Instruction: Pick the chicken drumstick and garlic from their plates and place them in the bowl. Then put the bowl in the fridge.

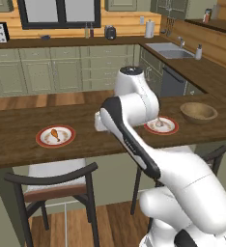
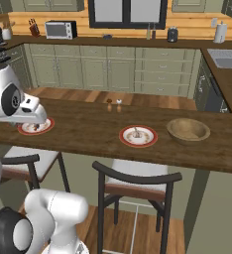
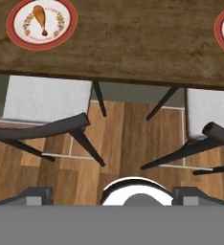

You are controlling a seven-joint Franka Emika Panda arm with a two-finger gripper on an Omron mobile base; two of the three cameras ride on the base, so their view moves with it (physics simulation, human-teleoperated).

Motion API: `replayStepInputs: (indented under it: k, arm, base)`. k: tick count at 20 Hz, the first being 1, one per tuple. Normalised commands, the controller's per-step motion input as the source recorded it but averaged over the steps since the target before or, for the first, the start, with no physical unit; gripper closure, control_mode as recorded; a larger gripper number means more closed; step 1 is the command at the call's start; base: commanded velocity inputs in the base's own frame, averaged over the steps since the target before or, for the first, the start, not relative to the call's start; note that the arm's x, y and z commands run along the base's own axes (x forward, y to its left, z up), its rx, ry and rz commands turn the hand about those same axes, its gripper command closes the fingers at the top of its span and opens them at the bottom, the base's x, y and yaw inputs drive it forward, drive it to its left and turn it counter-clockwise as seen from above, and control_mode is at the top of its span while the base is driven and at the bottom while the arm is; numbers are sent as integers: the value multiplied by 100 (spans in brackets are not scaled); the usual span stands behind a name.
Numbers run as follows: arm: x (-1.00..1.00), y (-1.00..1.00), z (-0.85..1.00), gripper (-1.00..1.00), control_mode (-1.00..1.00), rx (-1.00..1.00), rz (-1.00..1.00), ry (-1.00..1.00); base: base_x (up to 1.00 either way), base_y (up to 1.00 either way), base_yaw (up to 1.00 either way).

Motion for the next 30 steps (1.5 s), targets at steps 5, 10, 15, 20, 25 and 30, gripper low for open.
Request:
replayStepInputs:
  k: [5,10,15,20,25,30]
  arm:
    - [70,100,-16,-100,-100,-1,2,8]
    - [66,97,-56,-100,-100,0,5,6]
    - [82,58,-53,-100,-100,-5,5,1]
    - [73,22,-40,-100,-100,-6,3,1]
    - [43,7,-48,-100,-100,-2,1,-1]
    - [28,4,-33,-100,-100,2,0,-4]
  base:
    - [0,0,0]
    - [0,0,0]
    - [0,0,0]
    - [0,0,0]
    - [0,0,0]
    - [0,0,0]
